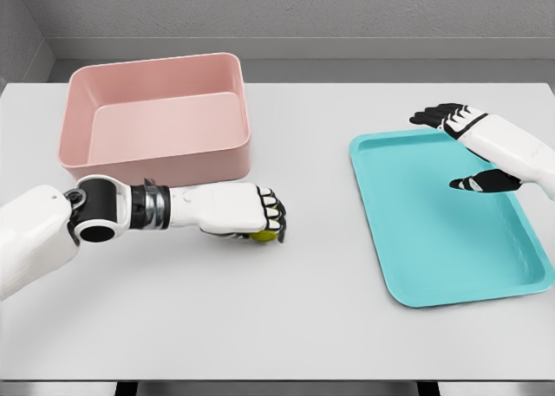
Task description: Put the tennis from the blue tray into the pink basket with both arms
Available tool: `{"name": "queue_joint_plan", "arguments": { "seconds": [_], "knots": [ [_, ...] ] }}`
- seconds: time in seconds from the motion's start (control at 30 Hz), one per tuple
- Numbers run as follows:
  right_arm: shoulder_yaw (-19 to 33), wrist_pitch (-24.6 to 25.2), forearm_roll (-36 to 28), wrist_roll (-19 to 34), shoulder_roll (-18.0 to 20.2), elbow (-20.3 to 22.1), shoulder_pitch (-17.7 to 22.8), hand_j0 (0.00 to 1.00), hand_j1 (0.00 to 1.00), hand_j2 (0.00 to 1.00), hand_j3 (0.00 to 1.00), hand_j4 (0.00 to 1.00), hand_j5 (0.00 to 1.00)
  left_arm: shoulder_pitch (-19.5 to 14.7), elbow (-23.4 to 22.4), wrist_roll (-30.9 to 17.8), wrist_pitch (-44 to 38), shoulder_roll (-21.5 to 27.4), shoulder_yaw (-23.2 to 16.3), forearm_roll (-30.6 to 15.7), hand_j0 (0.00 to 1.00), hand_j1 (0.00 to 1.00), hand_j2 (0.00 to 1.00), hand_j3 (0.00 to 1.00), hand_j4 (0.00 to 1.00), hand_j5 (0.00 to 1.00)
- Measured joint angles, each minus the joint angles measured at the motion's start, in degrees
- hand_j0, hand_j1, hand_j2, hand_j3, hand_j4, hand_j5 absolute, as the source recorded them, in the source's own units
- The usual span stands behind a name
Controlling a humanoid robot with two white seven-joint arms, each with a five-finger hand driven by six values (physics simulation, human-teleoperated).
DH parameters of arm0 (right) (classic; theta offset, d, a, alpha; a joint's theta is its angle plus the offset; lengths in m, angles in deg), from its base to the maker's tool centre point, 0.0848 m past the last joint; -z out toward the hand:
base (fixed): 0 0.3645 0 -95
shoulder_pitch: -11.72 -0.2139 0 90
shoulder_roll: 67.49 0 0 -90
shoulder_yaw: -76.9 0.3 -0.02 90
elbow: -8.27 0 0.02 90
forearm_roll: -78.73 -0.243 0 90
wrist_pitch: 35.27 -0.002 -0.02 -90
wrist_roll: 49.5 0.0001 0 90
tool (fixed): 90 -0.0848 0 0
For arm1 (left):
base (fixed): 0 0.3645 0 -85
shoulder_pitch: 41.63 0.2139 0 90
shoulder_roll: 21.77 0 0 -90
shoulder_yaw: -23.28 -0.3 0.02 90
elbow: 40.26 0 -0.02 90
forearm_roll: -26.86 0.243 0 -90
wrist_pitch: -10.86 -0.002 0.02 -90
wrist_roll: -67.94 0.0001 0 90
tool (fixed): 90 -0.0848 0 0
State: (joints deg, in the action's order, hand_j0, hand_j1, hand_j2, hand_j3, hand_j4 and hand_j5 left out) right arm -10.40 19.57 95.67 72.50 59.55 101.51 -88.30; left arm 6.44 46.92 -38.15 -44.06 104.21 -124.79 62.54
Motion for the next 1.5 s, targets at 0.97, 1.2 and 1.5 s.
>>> {"name": "queue_joint_plan", "arguments": {
  "seconds": [0.97, 1.2, 1.5],
  "knots": [
    [1.2, 0.0, 0.0, -0.1, 0.0, 0.1, 0.4, 1.0, 1.0, 1.0, 1.0, 1.0, 1.0, -10.9, 0.8, -0.1, 0.0, 4.5, 0.3, -4.0, 0.56, 0.56, 0.56, 0.56, 0.56, 0.56],
    [1.2, 0.0, 0.0, -0.1, 0.0, 0.1, 0.4, 1.0, 1.0, 1.0, 1.0, 1.0, 1.0, -12.3, -0.5, -0.1, 0.0, 7.1, 1.8, -6.0, 0.56, 0.56, 0.56, 0.56, 0.56, 0.56],
    [1.2, 0.0, 0.0, -0.1, 0.0, 0.0, 0.5, 1.0, 1.0, 1.0, 1.0, 1.0, 1.0, -15.0, -10.2, -0.1, 0.0, 7.8, 4.8, -8.2, 0.56, 0.56, 0.56, 0.56, 0.56, 0.56]
  ]
}}
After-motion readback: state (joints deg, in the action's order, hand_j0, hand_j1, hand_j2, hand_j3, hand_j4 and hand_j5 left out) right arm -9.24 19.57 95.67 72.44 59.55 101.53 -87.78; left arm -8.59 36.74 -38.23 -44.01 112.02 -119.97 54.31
